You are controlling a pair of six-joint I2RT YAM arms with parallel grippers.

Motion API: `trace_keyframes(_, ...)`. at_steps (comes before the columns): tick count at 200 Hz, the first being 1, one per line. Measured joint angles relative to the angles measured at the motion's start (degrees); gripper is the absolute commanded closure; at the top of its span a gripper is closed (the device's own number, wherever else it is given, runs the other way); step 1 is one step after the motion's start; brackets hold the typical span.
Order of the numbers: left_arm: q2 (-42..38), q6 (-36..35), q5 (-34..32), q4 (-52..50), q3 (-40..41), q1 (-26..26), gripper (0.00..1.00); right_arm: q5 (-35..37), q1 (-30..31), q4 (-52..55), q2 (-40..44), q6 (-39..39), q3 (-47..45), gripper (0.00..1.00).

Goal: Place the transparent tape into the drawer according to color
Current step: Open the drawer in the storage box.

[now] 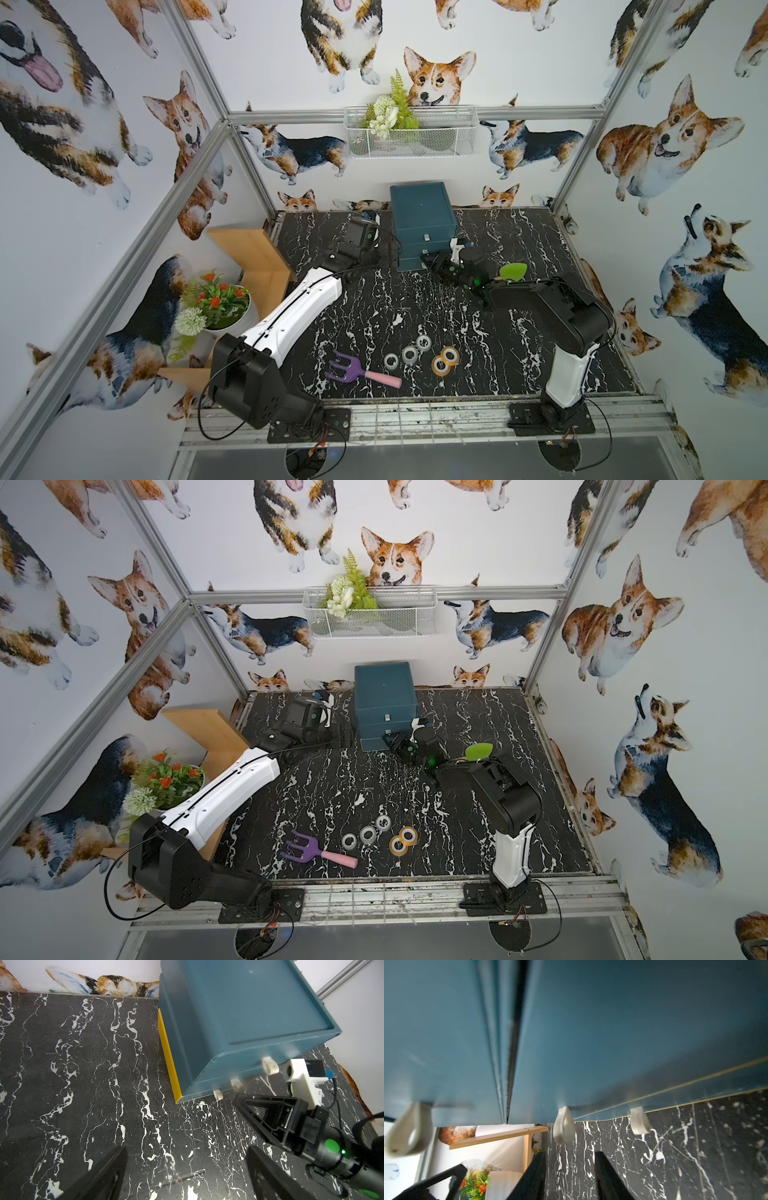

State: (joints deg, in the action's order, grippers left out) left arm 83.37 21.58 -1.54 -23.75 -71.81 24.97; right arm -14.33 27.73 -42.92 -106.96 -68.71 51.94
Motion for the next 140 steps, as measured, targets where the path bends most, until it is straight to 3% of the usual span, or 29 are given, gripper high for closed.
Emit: trace_keyframes(140,0.5,0.0,0.3,0.6,0.3,0.2,0.04,7.0,0.0,-4.4,-0.6,-4.9,-1.0,0.67)
